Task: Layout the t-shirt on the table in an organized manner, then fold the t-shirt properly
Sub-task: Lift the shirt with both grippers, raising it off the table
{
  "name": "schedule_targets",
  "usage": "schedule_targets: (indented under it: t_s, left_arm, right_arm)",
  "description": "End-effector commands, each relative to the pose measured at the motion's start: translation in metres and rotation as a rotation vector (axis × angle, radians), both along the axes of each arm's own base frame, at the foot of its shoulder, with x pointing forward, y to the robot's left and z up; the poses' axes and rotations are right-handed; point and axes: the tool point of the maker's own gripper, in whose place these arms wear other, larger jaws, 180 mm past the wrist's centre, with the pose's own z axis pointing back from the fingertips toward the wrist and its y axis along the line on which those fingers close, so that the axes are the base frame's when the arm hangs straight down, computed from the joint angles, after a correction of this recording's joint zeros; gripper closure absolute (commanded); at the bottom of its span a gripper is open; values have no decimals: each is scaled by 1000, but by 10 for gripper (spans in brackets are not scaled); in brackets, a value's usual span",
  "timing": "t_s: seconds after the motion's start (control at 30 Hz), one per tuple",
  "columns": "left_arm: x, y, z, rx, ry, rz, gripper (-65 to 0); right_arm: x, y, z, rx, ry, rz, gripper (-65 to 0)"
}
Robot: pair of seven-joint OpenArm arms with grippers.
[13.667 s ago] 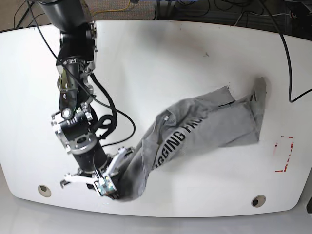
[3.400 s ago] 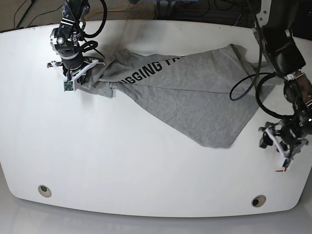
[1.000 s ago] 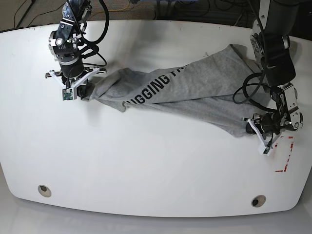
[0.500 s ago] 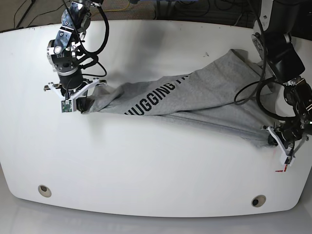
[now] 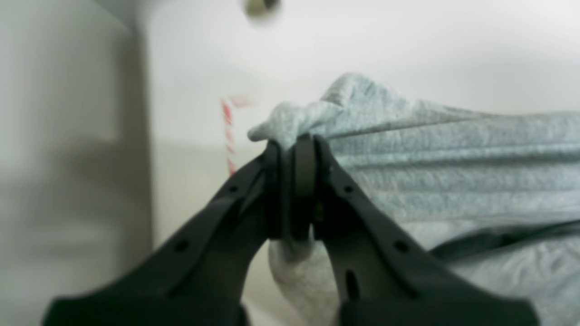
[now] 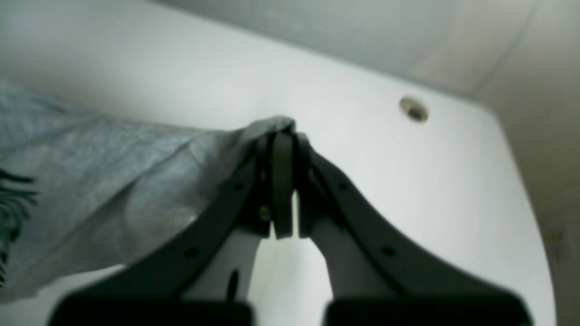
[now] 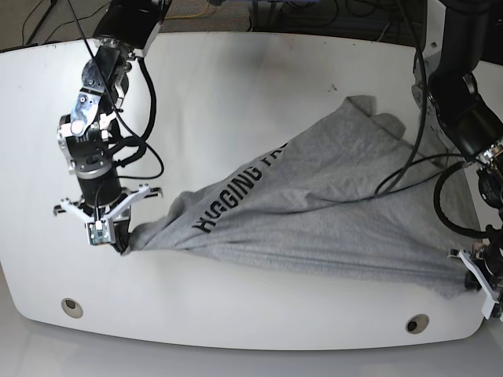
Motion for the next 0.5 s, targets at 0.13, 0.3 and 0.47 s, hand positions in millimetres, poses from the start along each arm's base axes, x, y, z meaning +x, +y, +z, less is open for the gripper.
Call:
schedule_targets:
  t_s: [0.13,0.3,0.47]
  left_arm:
    - [14,13,94,32,-174,42,0]
    - [16,16,147,33,-267,57,0]
    - [15,18,194,29,-359,64,0]
  right_arm:
    - [27,-7,71,-69,-159,-9,0]
    - [41,-8,118,-125,-240,3,0]
    - [52,-2,172,-189,-348,20,0]
